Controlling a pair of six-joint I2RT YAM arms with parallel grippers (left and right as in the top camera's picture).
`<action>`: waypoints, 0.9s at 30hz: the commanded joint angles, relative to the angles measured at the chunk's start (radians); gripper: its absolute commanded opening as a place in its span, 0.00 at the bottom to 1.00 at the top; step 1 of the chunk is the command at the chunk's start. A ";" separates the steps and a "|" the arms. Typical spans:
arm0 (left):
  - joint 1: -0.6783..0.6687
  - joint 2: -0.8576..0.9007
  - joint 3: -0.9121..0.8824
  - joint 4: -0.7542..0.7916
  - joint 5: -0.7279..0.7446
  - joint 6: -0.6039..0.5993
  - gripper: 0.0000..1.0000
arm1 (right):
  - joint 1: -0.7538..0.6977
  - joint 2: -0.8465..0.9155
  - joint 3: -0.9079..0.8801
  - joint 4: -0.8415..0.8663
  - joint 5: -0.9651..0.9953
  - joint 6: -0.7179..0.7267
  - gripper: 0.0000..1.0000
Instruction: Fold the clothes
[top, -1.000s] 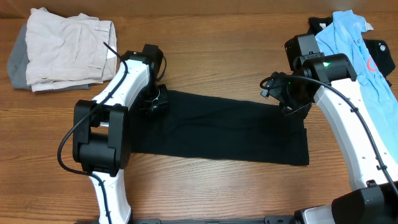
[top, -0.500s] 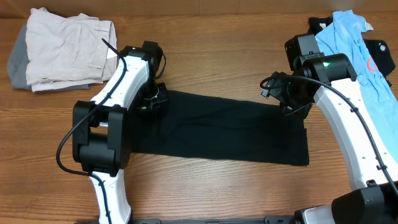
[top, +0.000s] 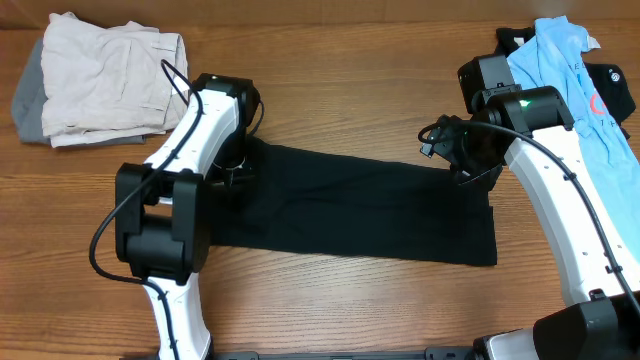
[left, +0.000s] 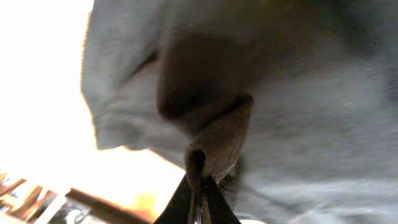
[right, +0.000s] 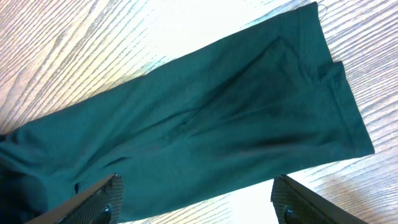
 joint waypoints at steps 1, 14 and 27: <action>0.010 -0.076 0.019 -0.062 -0.115 -0.049 0.04 | -0.002 -0.015 -0.001 0.001 0.009 -0.003 0.81; 0.016 -0.079 0.005 -0.213 -0.163 -0.039 0.43 | -0.002 -0.015 -0.001 -0.005 0.008 -0.003 0.81; 0.017 -0.079 0.005 -0.018 0.110 0.200 0.75 | -0.002 -0.013 -0.001 0.009 0.002 -0.034 0.83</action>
